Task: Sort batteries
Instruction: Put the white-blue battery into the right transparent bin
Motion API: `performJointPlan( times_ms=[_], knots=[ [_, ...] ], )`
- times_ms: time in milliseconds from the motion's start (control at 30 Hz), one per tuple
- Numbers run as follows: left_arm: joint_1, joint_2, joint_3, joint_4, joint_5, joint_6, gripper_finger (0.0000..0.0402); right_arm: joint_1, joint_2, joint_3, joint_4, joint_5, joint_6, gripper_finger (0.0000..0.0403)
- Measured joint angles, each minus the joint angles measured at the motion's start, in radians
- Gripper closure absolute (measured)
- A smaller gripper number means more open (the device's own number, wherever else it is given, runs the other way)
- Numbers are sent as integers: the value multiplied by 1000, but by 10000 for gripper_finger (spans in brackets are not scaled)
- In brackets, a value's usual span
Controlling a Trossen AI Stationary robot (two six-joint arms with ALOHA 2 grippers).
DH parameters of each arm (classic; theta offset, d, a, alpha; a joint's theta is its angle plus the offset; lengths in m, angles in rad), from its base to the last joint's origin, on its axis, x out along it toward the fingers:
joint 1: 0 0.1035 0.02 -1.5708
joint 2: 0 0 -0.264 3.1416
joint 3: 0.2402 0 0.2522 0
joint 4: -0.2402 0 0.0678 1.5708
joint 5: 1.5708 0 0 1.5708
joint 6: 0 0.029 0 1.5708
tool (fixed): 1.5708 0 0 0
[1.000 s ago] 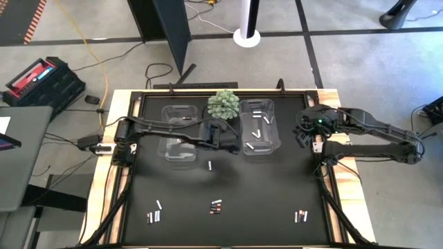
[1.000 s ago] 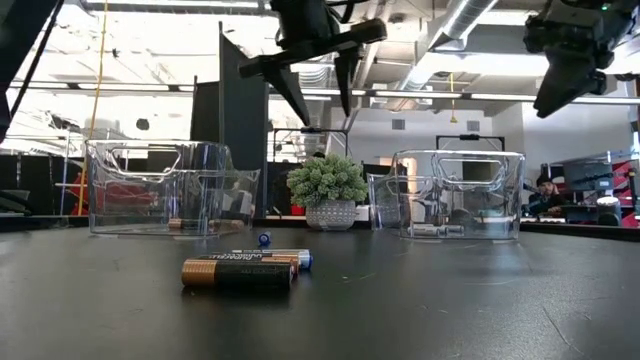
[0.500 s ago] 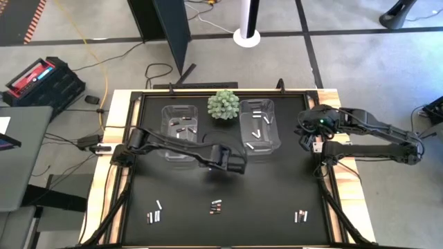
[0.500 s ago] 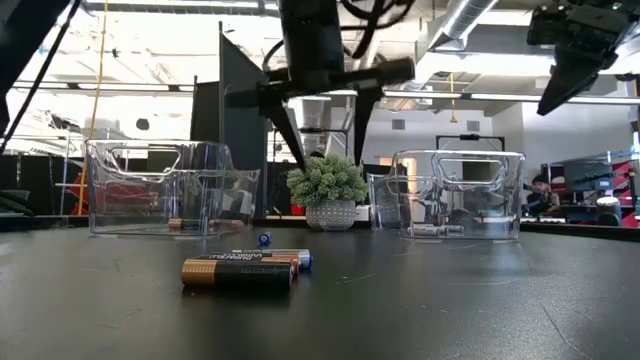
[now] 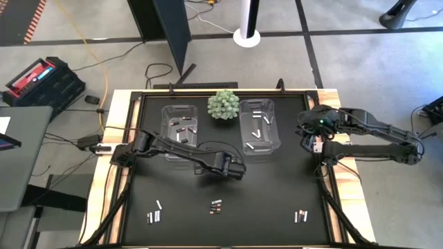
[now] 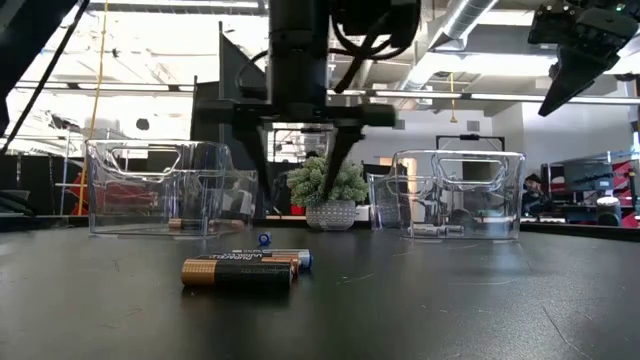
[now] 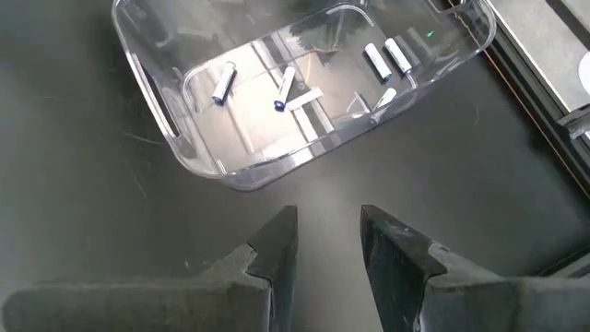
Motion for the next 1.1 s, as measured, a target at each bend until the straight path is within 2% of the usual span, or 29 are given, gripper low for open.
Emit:
performJointPlan(
  times_ms=[200,400,567,867,1100],
  knots=[
    [0,0,-23,-22,28,-20,143,0,0,0,0,0,0,266],
    [0,0,-24,-29,-28,-17,143,0,0,0,2,0,0,266],
    [2,2,-24,-30,-35,-9,143,0,0,0,3,0,0,266],
    [-14,83,-23,3,-25,-27,143,1,0,0,1,0,8,266],
    [-17,80,-23,-49,-76,-50,143,0,0,0,1,0,8,266]
  ],
)
